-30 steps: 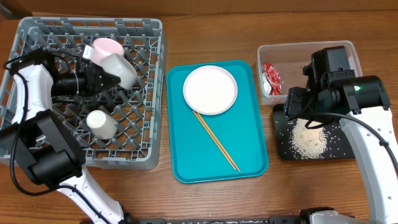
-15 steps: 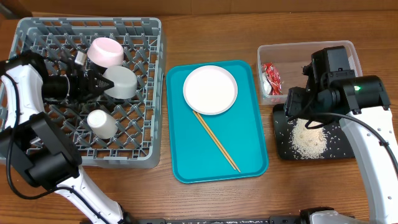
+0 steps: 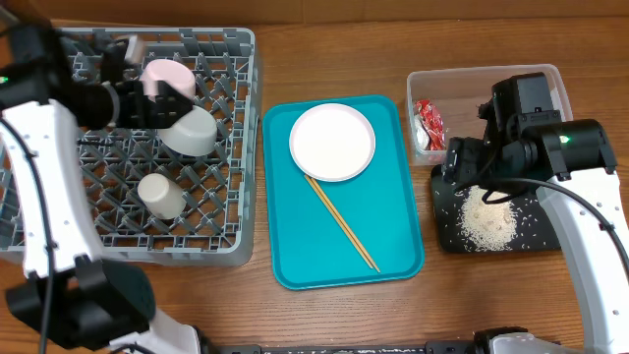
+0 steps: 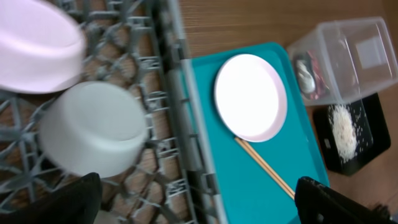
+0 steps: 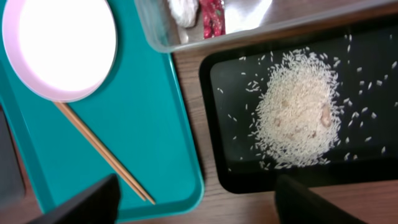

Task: Sort waste into correct bins and load items into the dishwasher
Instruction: 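Set the white bowl tilted in the rack and release it, then move the left gripper to the wooden chopsticks on the tray and grasp them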

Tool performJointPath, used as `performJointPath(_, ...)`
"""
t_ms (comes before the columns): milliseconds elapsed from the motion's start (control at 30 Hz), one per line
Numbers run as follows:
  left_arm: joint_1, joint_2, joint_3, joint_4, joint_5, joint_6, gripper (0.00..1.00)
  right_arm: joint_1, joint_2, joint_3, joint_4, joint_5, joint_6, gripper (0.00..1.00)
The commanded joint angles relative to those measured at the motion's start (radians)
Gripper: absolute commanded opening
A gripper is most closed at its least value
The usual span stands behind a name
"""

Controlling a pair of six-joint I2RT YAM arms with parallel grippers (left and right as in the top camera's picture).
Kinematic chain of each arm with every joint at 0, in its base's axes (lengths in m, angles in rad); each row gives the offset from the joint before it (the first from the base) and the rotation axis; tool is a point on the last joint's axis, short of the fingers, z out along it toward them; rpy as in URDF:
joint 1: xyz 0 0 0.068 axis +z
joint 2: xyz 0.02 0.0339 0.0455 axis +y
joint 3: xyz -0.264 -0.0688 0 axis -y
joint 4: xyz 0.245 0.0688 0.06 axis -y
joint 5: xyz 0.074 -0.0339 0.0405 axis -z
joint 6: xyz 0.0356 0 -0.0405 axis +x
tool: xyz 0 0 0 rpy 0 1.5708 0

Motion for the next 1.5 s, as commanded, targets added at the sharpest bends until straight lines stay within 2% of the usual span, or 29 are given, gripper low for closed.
performJointPath(0, -0.123, -0.033, 0.013, -0.012, -0.123, -0.207, 1.00, -0.003, -0.007, 0.024, 0.003, 0.006, -0.001, 0.89)
performJointPath(100, -0.237, -0.030, 0.002, -0.047, -0.230, -0.485, 1.00, -0.003, -0.007, 0.024, 0.003, 0.006, -0.004, 0.90)
performJointPath(167, -0.319, -0.025, -0.010, -0.053, -0.240, -0.638, 1.00, -0.003, -0.007, 0.024, 0.002, 0.006, -0.004, 0.91)
performJointPath(333, -0.483, -0.007, -0.035, -0.047, -0.259, -0.779, 1.00, -0.003, -0.007, 0.024, 0.002, 0.006, -0.005, 0.91)
performJointPath(600, -0.734, 0.002, -0.153, -0.011, -0.511, -1.170, 1.00, -0.003, -0.007, 0.024, -0.046, 0.106, 0.037, 0.91)
performJointPath(767, -0.855, 0.003, -0.271, 0.082, -0.577, -1.342, 1.00, -0.003, -0.007, 0.024, -0.070, 0.207, 0.099, 0.94)
performJointPath(933, -0.933, 0.015, -0.408, 0.208, -0.579, -1.460, 0.98, -0.003, -0.007, 0.019, -0.076, 0.209, 0.098, 0.98)
performJointPath(1133, -0.970, 0.047, -0.524, 0.318, -0.650, -1.495, 0.94, -0.003, -0.007, 0.018, -0.085, 0.208, 0.098, 1.00)
performJointPath(1367, -0.971, 0.134, -0.558, 0.406, -0.660, -1.512, 0.78, -0.003, -0.007, 0.018, -0.098, 0.208, 0.098, 1.00)
performJointPath(1467, -0.972, 0.182, -0.558, 0.409, -0.647, -1.513, 0.75, -0.003, -0.007, 0.018, -0.098, 0.208, 0.098, 1.00)
